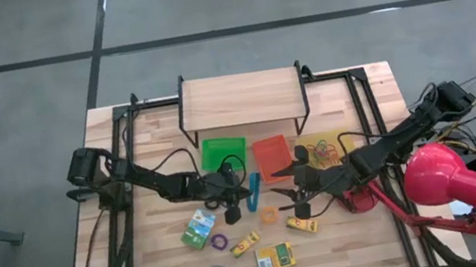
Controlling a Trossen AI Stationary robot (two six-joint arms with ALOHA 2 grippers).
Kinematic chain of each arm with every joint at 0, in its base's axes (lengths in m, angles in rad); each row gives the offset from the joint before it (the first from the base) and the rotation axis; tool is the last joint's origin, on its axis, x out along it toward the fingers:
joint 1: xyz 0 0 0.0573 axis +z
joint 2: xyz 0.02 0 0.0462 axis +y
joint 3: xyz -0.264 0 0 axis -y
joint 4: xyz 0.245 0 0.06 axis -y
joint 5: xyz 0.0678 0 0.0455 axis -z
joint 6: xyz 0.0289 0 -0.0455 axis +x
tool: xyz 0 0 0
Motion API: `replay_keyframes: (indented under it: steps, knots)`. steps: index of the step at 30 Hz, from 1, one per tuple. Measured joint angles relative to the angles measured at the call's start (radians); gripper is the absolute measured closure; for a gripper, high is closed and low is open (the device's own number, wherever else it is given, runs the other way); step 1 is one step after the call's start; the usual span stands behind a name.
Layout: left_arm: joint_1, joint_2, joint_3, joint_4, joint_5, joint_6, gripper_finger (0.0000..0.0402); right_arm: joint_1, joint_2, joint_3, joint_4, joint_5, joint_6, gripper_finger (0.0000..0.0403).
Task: Pick & Place Office Desk Supplies
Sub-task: Put the left blue rubber band into the yellow bin
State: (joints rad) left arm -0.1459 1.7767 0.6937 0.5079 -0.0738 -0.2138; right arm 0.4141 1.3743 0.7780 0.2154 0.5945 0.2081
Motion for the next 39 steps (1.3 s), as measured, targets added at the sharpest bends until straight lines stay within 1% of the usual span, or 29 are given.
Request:
replay_keyframes:
  steps: [16,23,32,35,39]
  knots:
    - [-0.003,0.000,0.000,-0.074,0.004,-0.003,0.0382,0.000,0.000,0.000,0.000,0.000,0.000,0.0220]
    - [-0.003,0.000,0.000,-0.176,0.034,-0.004,0.0382,0.000,0.000,0.000,0.000,0.000,0.000,0.0220]
    - [-0.003,0.000,0.001,-0.176,0.034,-0.023,0.0381,0.000,0.000,0.000,0.000,0.000,0.000,0.0220]
    - [-0.003,0.000,0.001,-0.171,0.034,-0.026,0.0364,0.000,0.000,0.000,0.000,0.000,0.000,0.0220]
    - [-0.003,0.000,0.001,-0.166,0.050,-0.025,0.0309,0.000,0.000,0.000,0.000,0.000,0.000,0.0220]
